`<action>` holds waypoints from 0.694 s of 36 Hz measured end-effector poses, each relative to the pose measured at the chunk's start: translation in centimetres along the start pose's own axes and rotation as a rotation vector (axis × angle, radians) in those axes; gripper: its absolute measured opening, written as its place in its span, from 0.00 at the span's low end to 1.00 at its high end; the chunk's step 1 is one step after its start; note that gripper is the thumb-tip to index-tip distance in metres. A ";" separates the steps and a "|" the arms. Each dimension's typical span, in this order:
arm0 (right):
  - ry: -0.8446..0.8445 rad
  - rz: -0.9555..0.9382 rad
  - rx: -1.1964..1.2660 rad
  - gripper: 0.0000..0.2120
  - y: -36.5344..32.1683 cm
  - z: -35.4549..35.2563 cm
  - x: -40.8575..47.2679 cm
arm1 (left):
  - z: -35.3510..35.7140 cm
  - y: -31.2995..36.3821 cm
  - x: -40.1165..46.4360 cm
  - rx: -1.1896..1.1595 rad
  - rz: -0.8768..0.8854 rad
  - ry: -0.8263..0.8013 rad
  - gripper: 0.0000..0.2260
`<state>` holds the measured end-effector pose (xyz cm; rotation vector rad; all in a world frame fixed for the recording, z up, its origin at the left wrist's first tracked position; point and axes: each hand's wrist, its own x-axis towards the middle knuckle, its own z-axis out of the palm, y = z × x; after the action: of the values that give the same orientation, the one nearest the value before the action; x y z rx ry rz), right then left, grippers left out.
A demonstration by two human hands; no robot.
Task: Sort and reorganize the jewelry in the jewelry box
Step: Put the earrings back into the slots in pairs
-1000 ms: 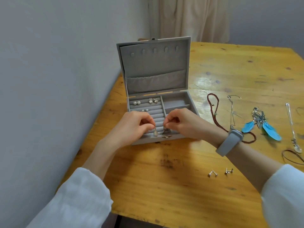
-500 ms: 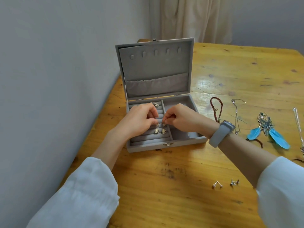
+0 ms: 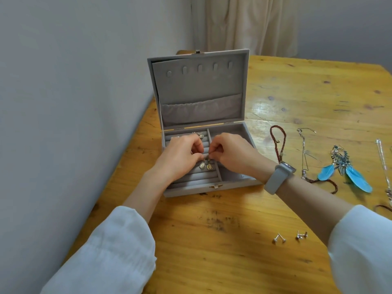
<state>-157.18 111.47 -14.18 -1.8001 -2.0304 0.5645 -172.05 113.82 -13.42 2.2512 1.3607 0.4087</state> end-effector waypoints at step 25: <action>0.079 -0.322 -0.336 0.18 0.9 0.7 -4.4 | 1.8 -0.6 -4.1 0.192 0.186 0.210 0.12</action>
<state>-156.29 107.15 -15.25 -1.5792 -2.4026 0.0595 -173.55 110.01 -15.26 2.5649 1.3453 0.6172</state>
